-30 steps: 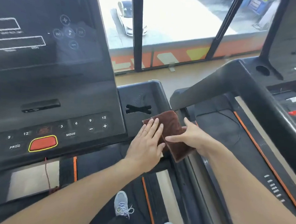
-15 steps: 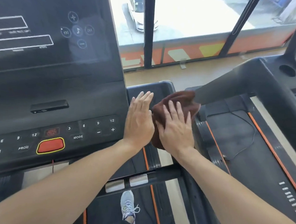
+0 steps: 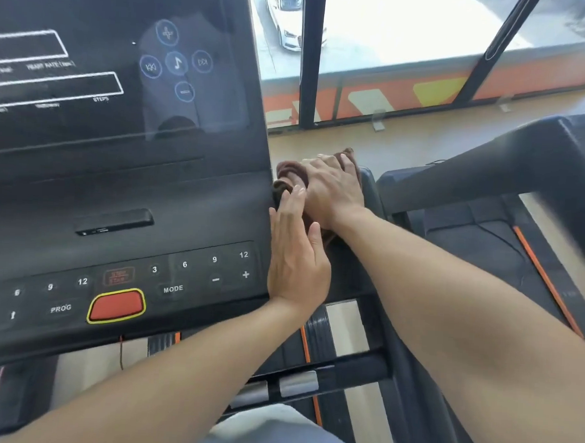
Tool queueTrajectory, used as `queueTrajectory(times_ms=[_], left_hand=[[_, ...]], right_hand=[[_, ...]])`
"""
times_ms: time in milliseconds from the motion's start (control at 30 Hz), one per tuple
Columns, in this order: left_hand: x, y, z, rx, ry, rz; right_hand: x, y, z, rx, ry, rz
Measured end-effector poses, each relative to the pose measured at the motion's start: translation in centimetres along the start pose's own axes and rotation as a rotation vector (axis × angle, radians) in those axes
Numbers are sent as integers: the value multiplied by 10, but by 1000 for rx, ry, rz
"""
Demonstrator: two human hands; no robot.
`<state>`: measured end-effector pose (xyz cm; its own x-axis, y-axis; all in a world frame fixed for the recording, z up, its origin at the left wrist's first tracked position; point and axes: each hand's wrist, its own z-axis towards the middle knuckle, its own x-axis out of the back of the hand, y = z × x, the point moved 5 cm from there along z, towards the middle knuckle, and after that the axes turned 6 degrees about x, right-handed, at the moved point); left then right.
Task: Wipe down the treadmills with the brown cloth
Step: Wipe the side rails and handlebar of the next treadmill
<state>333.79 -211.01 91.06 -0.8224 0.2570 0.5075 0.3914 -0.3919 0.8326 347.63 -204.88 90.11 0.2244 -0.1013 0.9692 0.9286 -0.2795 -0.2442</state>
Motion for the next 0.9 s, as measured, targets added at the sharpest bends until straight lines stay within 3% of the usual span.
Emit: queueTrajectory(times_ms=[100,200,367,567,733,900], left_hand=[[-15,-6,8,79,-106,360],[-20,-8,10,95,-184,568],[-20,-5,4,38,-243,628],[-29,-2,0,-24,-317,814],[-34,-5,-2,-64,-363,963],[-31,-4,-1,-67,-333,898]], right_hand=[[7,4,3,-104,97,17],[11,10,-13,-141,183,38],[13,40,-53,-184,152,140],[10,54,-139,-434,157,478],[-1,44,-216,-681,9,373],[-4,43,-197,-704,54,278]])
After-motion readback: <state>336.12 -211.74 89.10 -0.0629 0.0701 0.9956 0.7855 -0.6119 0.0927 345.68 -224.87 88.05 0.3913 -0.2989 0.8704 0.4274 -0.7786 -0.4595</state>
